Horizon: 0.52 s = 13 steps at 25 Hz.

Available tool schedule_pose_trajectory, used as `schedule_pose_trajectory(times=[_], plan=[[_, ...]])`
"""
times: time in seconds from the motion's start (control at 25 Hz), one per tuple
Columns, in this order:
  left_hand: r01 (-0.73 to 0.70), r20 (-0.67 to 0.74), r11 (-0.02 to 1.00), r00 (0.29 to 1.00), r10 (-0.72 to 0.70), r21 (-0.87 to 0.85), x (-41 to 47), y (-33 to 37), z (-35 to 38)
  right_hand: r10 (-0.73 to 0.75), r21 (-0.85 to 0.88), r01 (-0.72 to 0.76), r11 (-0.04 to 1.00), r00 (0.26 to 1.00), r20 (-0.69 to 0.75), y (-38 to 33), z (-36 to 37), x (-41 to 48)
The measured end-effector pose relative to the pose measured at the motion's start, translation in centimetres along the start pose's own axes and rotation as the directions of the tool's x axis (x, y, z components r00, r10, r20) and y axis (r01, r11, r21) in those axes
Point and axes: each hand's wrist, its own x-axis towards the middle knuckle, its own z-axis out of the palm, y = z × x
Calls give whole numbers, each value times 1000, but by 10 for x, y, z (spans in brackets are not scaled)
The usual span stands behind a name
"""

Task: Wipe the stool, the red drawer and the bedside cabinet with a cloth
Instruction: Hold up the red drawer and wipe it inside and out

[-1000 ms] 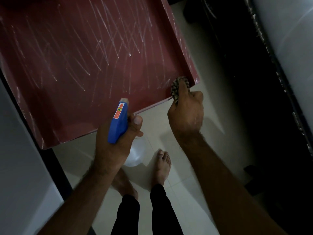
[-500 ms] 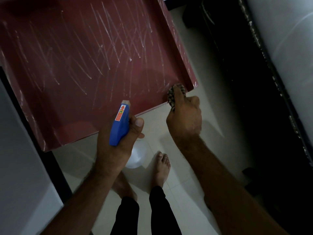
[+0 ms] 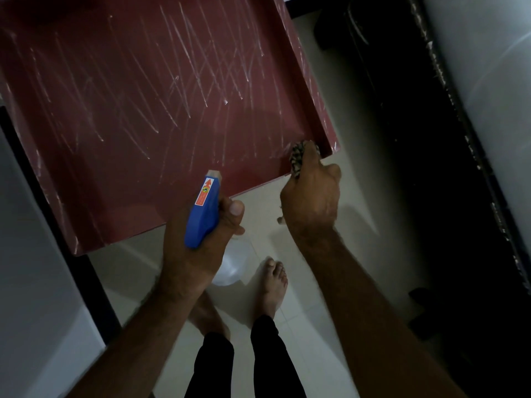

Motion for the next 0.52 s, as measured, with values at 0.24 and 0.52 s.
schedule_pose_trajectory(times=[0.24,0.52], plan=[[24,-27,1000,999,-24,11,0,3,1,-52,25,52,998,999,-2,-13,7,29],[40,-31,999,999,-39,14,-3,7,4,-32,-30,33,999,999,28,17,-2,2]])
